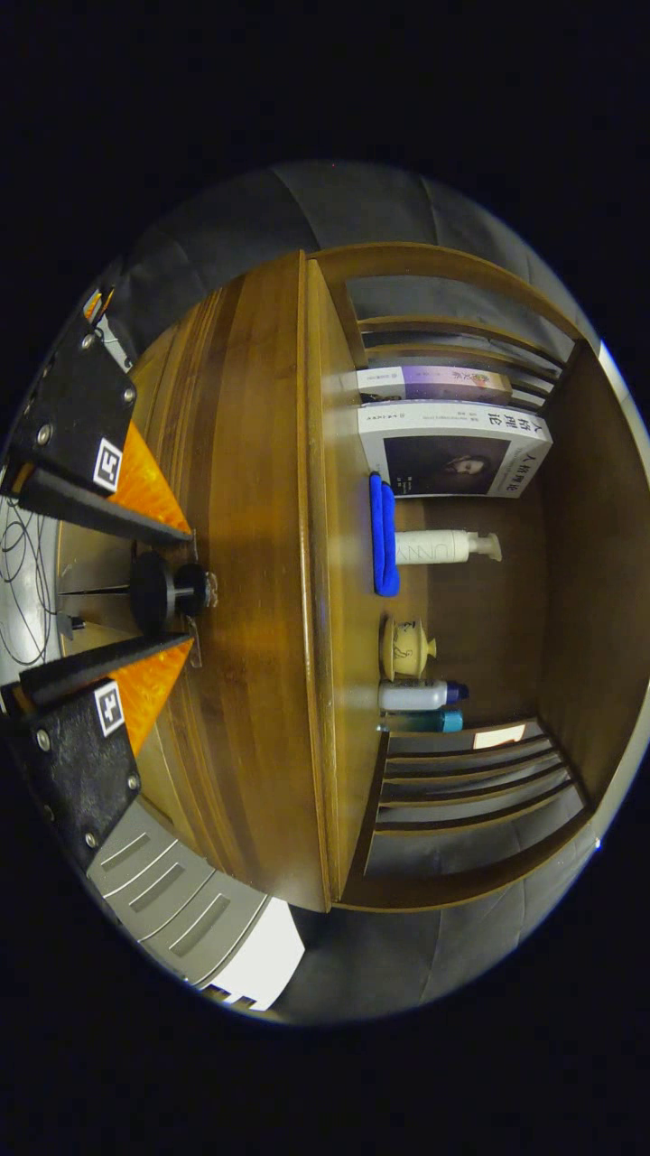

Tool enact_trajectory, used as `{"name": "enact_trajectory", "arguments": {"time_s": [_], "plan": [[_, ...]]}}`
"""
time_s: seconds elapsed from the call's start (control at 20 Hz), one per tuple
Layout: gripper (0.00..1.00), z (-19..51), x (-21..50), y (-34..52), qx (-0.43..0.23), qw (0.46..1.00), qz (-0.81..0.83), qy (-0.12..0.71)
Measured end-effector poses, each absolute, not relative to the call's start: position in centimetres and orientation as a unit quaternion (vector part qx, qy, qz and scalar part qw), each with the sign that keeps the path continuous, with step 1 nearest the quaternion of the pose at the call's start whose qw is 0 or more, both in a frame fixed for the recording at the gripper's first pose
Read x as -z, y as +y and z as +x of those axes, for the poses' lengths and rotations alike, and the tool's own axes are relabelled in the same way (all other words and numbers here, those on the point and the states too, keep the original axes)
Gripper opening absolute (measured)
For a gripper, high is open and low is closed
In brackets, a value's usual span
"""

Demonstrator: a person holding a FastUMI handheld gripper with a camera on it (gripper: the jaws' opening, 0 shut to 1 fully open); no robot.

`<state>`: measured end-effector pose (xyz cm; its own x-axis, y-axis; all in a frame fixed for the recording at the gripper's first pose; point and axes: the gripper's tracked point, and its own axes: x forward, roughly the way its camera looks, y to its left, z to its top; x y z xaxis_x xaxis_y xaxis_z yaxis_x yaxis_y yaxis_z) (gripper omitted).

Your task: Pull open the drawer, take out the items inside it, and place them on the countertop above the cabinet.

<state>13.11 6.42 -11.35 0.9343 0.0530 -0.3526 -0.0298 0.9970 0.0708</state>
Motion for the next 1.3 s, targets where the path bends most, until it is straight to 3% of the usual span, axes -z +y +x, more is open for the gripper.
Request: {"name": "enact_trajectory", "arguments": {"time_s": [0.1,0.4,1.3], "plan": [[0.50,13.0,11.4,6.6,-0.024,0.982,0.035,0.183],[0.42,12.8,11.5,6.5,-0.016,0.980,0.037,0.195],[0.41,6.5,10.8,5.9,-0.019,0.979,0.011,0.201]]}}
